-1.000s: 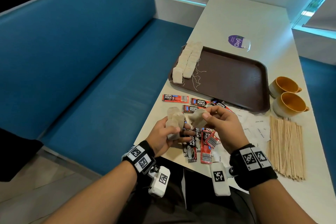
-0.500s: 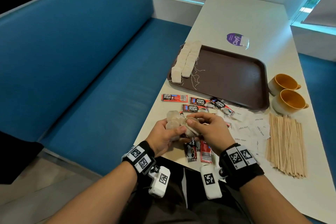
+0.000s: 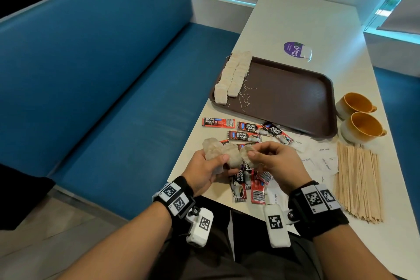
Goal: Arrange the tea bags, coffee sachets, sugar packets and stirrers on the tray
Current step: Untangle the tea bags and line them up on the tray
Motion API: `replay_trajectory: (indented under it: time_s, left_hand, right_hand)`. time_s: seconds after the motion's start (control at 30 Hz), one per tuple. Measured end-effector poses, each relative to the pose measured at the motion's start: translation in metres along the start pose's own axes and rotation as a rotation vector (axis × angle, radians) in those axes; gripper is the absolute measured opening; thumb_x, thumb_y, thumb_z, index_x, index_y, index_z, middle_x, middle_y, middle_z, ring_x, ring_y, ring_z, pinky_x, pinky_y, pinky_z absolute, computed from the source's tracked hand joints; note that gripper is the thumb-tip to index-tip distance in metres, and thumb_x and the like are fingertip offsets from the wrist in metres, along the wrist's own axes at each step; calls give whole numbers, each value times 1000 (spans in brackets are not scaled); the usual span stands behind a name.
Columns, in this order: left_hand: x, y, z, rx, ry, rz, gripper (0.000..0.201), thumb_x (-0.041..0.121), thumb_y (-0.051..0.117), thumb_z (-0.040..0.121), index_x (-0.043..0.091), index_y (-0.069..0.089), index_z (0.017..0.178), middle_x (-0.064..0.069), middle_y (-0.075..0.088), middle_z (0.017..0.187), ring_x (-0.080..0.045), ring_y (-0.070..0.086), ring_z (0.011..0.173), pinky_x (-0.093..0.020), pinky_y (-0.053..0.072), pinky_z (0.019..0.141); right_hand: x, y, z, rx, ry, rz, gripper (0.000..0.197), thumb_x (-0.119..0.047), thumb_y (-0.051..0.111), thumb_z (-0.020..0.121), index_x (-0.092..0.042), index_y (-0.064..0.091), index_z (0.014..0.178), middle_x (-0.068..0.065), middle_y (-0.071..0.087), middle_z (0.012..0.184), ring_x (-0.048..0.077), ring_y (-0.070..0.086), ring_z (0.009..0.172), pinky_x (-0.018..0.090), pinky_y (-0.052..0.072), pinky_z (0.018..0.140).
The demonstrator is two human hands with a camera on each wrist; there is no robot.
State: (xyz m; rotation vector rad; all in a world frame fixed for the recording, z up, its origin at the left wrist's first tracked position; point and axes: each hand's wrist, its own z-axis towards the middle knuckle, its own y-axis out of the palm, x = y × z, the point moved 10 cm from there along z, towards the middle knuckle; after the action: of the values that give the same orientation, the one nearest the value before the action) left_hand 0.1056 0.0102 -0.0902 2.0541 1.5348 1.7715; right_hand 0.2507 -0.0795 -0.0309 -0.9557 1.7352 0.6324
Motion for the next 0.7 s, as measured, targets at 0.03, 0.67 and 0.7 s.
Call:
replay_trajectory:
  time_s: [0.03, 0.67, 0.7]
  left_hand:
    - [0, 0, 0, -2, -2, -11, 38, 4, 61, 97, -4, 54, 134, -25, 67, 129, -39, 70, 107, -45, 64, 81]
    - [-6, -7, 4, 23, 20, 107, 50, 21, 86, 78, 3, 70, 121, -35, 65, 121, -42, 56, 93, -37, 47, 62]
    - [-7, -10, 5, 40, 23, 109, 48, 21, 87, 78, 3, 71, 120, -38, 63, 123, -41, 52, 94, -35, 45, 61]
  right_hand:
    - [-3, -2, 0, -6, -11, -2, 13, -4, 79, 80, -1, 73, 91, 17, 73, 83, 24, 66, 69, 28, 53, 59]
    - [20, 23, -1, -7, 31, -176, 33, -18, 90, 74, -7, 63, 87, 16, 65, 79, 25, 60, 66, 42, 56, 64]
    - [15, 23, -3, -25, 23, -200, 34, -21, 91, 74, -8, 64, 89, 14, 67, 79, 25, 62, 66, 43, 57, 66]
